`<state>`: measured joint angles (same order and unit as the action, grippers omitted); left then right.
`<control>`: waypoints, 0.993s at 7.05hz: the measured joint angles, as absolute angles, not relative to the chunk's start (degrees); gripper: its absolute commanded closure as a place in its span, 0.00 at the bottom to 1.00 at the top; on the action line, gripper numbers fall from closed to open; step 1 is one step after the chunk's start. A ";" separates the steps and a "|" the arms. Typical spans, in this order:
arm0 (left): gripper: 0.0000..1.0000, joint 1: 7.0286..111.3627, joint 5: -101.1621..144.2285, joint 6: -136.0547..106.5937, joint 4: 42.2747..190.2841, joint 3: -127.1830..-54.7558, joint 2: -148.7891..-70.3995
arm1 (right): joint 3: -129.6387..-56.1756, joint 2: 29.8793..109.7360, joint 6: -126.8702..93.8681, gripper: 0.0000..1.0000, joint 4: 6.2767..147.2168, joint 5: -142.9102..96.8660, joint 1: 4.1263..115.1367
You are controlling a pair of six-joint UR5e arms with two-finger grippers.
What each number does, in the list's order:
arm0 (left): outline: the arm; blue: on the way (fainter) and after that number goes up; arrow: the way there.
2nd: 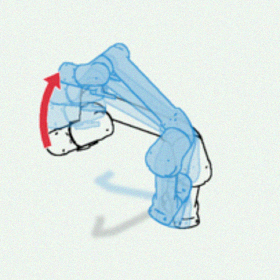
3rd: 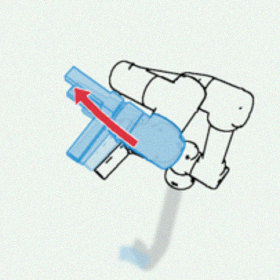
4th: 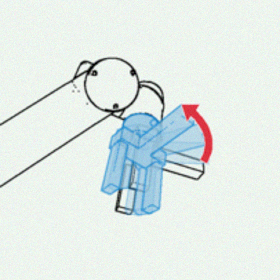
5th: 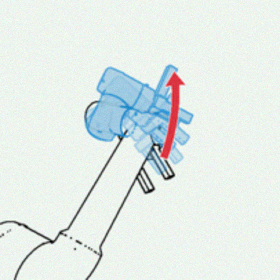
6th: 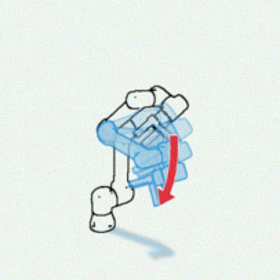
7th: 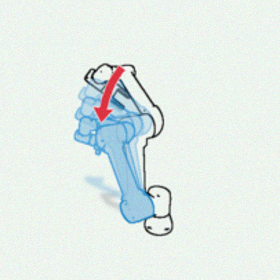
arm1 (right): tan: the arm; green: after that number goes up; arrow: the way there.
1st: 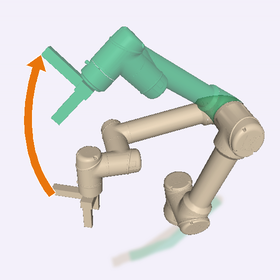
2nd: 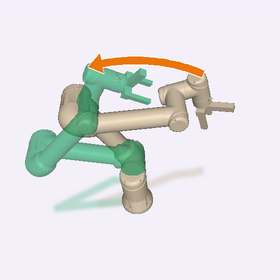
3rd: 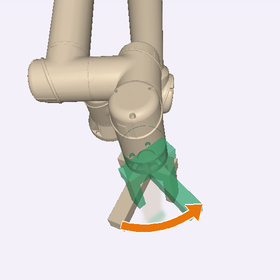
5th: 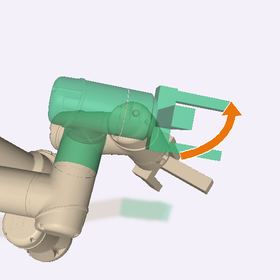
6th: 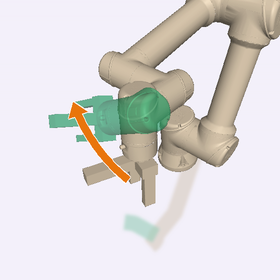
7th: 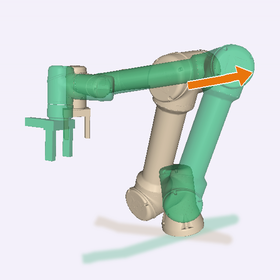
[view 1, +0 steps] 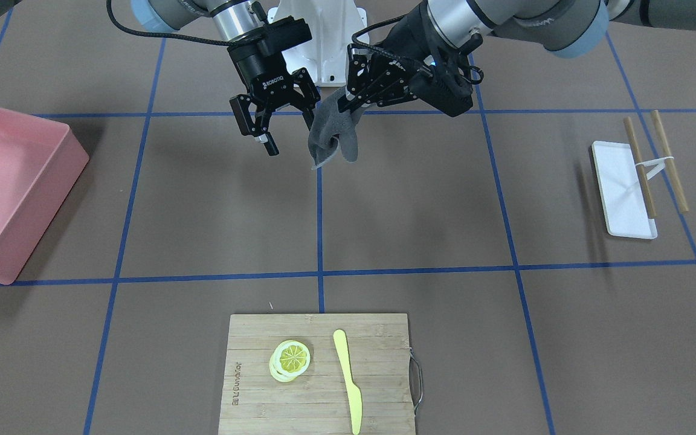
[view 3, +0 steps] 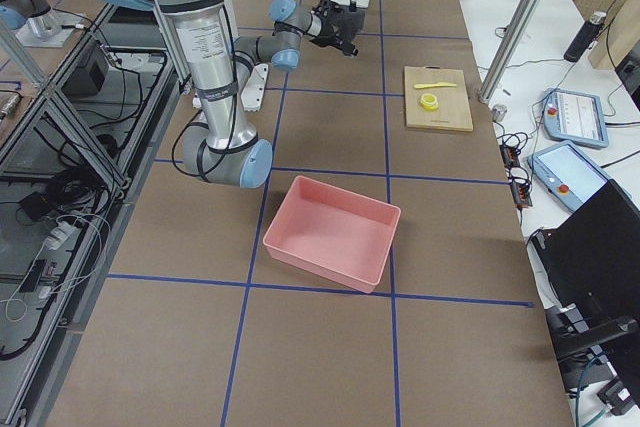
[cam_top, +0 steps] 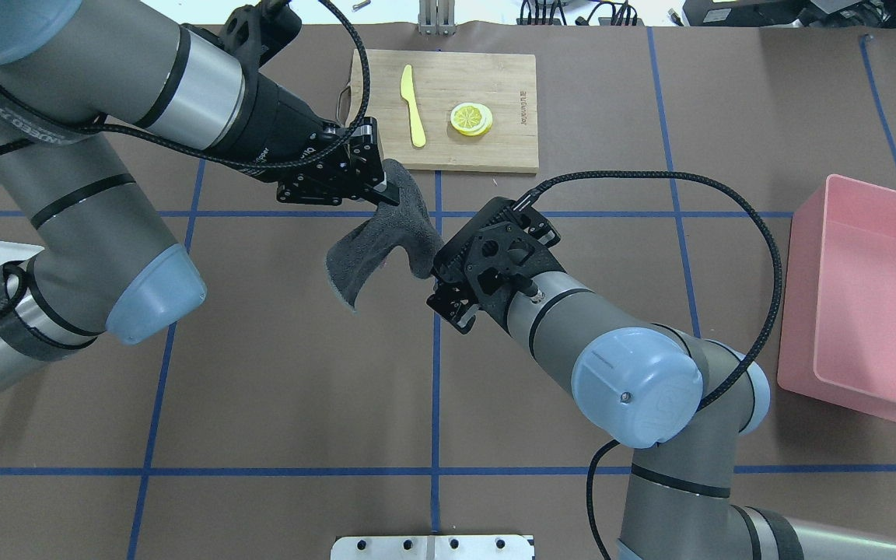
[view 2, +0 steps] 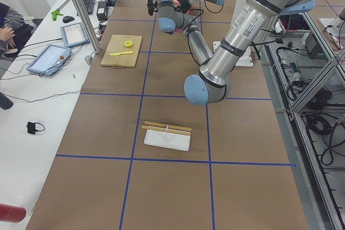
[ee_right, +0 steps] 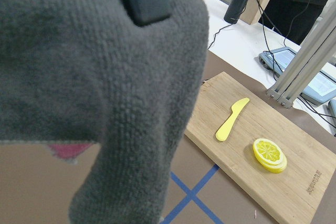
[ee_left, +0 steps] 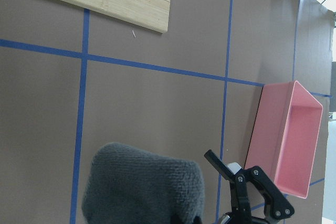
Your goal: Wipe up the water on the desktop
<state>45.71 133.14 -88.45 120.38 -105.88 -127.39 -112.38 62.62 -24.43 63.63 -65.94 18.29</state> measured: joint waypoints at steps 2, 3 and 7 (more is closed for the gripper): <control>1.00 45.75 133.06 -90.66 120.37 -105.71 -128.82 | -112.40 62.54 -24.43 0.02 63.63 -65.92 18.28; 1.00 45.81 133.01 -90.96 120.41 -105.33 -129.14 | -112.41 62.55 -24.43 0.02 63.61 -65.92 18.28; 1.00 45.79 133.04 -90.94 120.81 -104.22 -129.43 | -112.28 62.50 -24.43 0.17 63.55 -65.44 18.28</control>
<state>45.79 133.04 -90.94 120.81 -104.22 -129.43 -112.28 62.50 -24.43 63.55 -65.44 18.28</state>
